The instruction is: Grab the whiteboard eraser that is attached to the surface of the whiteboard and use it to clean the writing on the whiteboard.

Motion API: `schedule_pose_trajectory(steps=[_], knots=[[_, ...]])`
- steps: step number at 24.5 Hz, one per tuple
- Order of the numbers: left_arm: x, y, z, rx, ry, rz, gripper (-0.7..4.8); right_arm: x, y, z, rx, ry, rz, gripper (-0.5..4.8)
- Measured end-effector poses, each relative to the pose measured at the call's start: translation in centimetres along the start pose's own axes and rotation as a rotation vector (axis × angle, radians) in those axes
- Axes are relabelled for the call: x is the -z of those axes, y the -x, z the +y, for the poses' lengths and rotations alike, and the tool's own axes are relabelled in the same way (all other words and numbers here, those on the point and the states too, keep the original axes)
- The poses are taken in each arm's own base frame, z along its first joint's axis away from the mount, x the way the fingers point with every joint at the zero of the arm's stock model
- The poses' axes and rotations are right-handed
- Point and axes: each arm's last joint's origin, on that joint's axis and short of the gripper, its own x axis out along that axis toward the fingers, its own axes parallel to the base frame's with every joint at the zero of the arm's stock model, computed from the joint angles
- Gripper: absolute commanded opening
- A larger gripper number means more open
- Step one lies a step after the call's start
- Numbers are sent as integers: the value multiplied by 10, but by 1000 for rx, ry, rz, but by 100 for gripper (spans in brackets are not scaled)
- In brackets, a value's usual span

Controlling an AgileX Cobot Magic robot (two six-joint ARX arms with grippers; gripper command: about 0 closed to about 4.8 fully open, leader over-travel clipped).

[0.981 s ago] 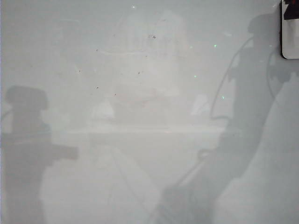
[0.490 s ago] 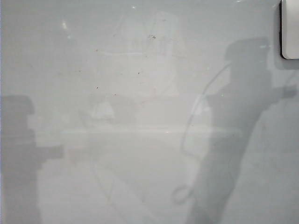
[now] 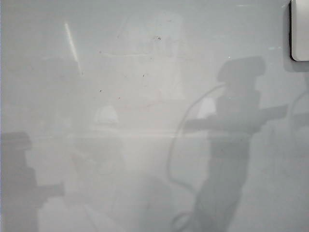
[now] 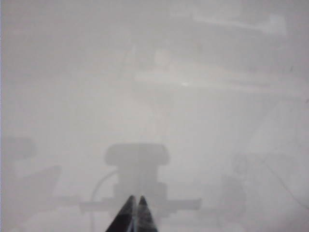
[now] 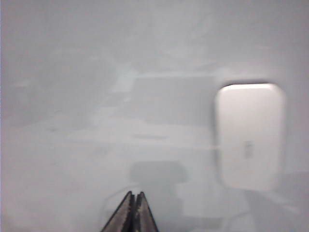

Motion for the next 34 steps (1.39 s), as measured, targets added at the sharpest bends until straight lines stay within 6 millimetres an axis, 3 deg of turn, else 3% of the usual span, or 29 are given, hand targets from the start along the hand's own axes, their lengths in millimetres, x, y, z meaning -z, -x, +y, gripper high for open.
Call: schedule_pose_trajectory(steps=[5,7,10,17,30,34], knots=[[16,-4,2,-5,4,46,-5,12,-7,-2,-34,-49,134,22],[17,-4,2,-5,-4,46,-5,26,-15,-6,1,-96,272,22],[14,-4,2,-2,-20,23,-5,39,-20,-9,58,-108,324,22],[17,-4,2,-4,-18,49,-5,66,-32,-16,113,-76,215,22],[17,-4,2,-4,-18,50,-5,68,-30,-16,129,-20,234,22],[17,-4,2,-4,-18,51,-5,74,-16,-15,176,92,5,22]])
